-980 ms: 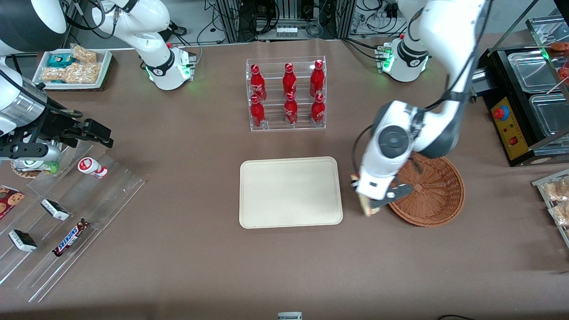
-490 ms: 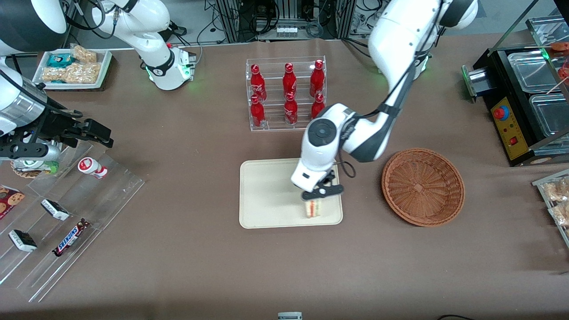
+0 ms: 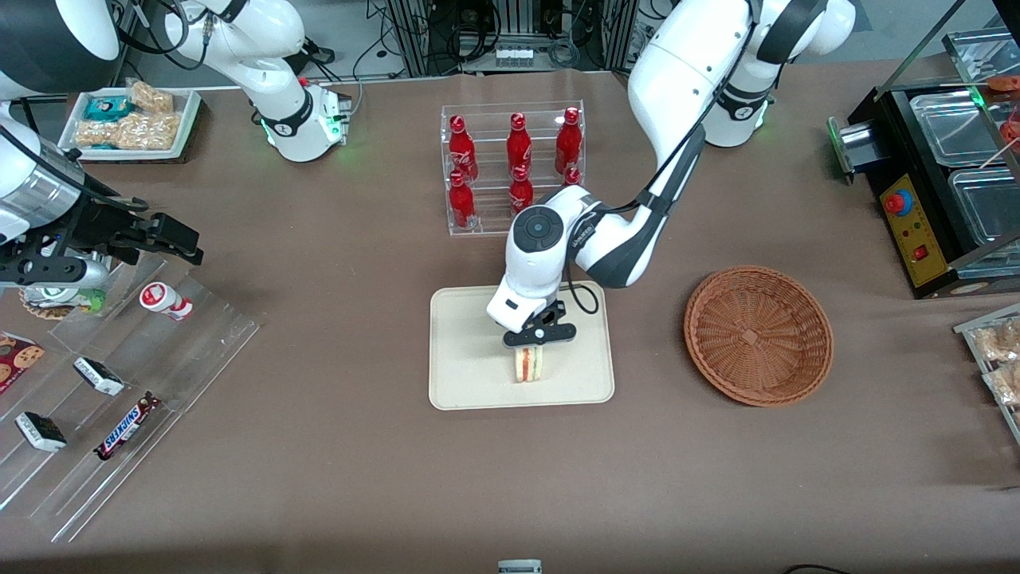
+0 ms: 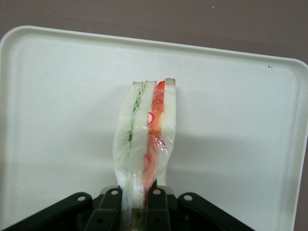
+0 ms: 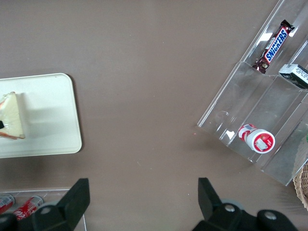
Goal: Place sandwich from basket to tray
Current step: 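Lower the sandwich onto the tray and open the left gripper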
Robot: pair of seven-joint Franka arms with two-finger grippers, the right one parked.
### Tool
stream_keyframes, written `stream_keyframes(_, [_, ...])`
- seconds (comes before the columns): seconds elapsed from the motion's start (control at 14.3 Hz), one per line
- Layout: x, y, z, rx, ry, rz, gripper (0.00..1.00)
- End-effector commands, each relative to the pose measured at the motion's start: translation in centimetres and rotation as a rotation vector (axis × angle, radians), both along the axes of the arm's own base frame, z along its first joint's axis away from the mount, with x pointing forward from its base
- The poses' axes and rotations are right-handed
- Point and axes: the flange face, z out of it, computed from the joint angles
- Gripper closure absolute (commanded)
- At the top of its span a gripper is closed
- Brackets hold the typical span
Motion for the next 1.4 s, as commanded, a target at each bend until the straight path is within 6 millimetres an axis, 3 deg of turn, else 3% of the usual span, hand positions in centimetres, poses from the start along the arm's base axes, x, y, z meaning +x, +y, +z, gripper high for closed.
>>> stream_keyframes(0.0, [-0.6, -1.6, -1.2, 0.013, -0.036, -0.012, 0.81])
stream_keyframes(0.07, [-0.6, -1.6, -1.1, 0.032, -0.055, -0.033, 0.67])
stream_keyframes(0.14, [-0.6, -1.6, -0.3, 0.032, -0.068, -0.039, 0.28])
stream_keyframes(0.21, [-0.4, -1.4, 0.1, 0.030, -0.070, -0.035, 0.00])
stream_keyframes(0.49, [-0.2, -0.2, 6.3, 0.061, -0.055, 0.003, 0.00])
stream_keyframes(0.63, [-0.4, 1.0, 10.9, 0.083, -0.051, 0.020, 0.00])
stream_keyframes(0.84, [2.3, 7.6, 16.6, 0.115, 0.000, 0.124, 0.00])
stream_keyframes(1.05, [5.0, 14.6, 18.1, 0.146, 0.035, 0.135, 0.00])
stream_keyframes(1.33, [5.6, 26.1, 20.1, 0.136, 0.115, 0.057, 0.00])
